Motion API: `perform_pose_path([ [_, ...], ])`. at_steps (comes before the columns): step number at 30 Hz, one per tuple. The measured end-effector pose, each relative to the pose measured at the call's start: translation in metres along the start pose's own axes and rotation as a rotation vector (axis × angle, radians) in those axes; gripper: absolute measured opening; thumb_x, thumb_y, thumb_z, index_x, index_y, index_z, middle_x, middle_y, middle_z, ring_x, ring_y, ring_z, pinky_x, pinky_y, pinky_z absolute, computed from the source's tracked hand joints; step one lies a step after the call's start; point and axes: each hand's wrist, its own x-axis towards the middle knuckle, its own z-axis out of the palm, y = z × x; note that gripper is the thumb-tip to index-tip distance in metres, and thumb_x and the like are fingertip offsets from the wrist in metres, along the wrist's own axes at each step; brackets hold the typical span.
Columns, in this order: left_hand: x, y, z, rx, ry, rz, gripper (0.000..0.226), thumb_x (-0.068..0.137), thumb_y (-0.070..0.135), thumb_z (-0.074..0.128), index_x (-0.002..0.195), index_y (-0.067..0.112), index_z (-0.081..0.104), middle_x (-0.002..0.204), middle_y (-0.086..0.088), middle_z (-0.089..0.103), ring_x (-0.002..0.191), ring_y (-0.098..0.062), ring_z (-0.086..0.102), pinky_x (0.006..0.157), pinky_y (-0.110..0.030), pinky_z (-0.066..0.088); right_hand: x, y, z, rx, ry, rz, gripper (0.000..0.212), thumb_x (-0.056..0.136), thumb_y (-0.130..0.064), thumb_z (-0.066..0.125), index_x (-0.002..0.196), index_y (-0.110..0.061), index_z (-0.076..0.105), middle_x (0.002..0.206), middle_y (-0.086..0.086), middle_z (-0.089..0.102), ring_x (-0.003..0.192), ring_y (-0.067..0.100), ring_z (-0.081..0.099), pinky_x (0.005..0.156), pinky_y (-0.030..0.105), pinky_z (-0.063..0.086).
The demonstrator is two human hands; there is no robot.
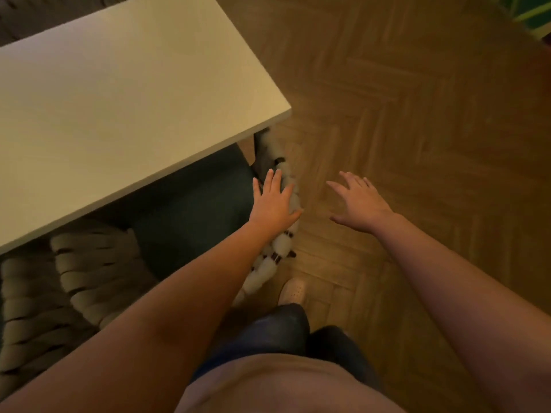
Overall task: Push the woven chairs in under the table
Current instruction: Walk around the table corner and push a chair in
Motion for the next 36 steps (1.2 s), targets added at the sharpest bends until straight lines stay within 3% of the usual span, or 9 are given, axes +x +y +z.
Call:
perform_pose_path([
  [9,0.167,0.069,-0.059,0.075,0.036,-0.149,0.069,0.096,0.049,0.046,0.154,0.021,0.022,0.161,-0.017,-0.009,0.148,-0.034,-0.014,0.116,-0.062,-0.005,0.135,0.165,-0.087,-0.085,-0.032,-0.083,0.087,0.086,-0.049,0.065,0.155,-0.027,0.016,0.161,0.011,0.01,0.149,0.026,0.008,0.12,0.042,0.007],
  [15,0.258,0.109,-0.082,-0.101,0.031,-0.388,0.06,0.097,0.034,0.049,0.152,0.02,0.027,0.161,-0.019,-0.006,0.148,-0.035,-0.013,0.116,-0.062,-0.004,0.228,0.243,-0.151,-0.195,-0.09,-0.29,0.087,0.086,-0.047,0.065,0.155,-0.026,0.016,0.161,0.011,0.009,0.149,0.026,0.008,0.121,0.042,0.008],
  [19,0.308,0.132,-0.098,-0.197,-0.021,-0.5,0.06,0.097,0.036,0.048,0.151,0.019,0.027,0.161,-0.02,-0.008,0.147,-0.036,-0.015,0.115,-0.062,-0.007,0.3,0.279,-0.198,-0.291,-0.138,-0.382,0.088,0.086,-0.048,0.064,0.155,-0.024,0.015,0.161,0.012,0.009,0.149,0.027,0.008,0.121,0.043,0.007],
  [25,0.379,0.101,-0.142,-0.238,0.043,-0.65,0.062,0.097,0.039,0.049,0.151,0.021,0.026,0.161,-0.019,-0.009,0.147,-0.036,-0.016,0.115,-0.062,-0.007,0.415,0.259,-0.24,-0.354,-0.177,-0.533,0.089,0.087,-0.052,0.061,0.155,-0.025,0.012,0.16,0.012,0.013,0.148,0.026,0.012,0.12,0.043,0.009],
  [36,0.543,-0.092,-0.261,-0.251,0.113,-0.788,0.05,0.097,0.035,0.048,0.143,0.017,0.04,0.162,-0.017,0.003,0.149,-0.034,-0.007,0.114,-0.062,-0.004,0.652,0.128,-0.352,-0.388,-0.103,-0.748,0.088,0.086,-0.051,0.063,0.155,-0.024,0.014,0.16,0.013,0.015,0.147,0.027,0.015,0.12,0.043,0.012],
])
